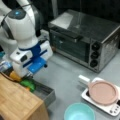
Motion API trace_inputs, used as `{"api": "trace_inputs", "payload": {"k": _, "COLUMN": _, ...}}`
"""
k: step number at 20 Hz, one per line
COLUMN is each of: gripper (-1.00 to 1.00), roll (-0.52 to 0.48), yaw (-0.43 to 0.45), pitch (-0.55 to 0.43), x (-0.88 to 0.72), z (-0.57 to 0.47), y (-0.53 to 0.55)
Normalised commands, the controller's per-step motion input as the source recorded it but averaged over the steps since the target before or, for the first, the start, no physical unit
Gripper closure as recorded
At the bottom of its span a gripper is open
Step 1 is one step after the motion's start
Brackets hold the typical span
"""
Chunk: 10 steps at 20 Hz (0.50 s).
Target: Open the drawer. Pick up the carrot. Put the carrots in the drawer.
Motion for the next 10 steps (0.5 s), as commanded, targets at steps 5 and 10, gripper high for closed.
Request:
{"api": "trace_inputs", "payload": {"k": 5, "gripper": -1.0, "roll": -0.037, "yaw": 0.14, "pitch": 0.095, "x": 0.14, "z": 0.09, "y": -0.26}}
{"api": "trace_inputs", "payload": {"k": 10, "gripper": -1.0, "roll": -0.032, "yaw": 0.137, "pitch": 0.107, "x": 0.16, "z": 0.1, "y": -0.17}}
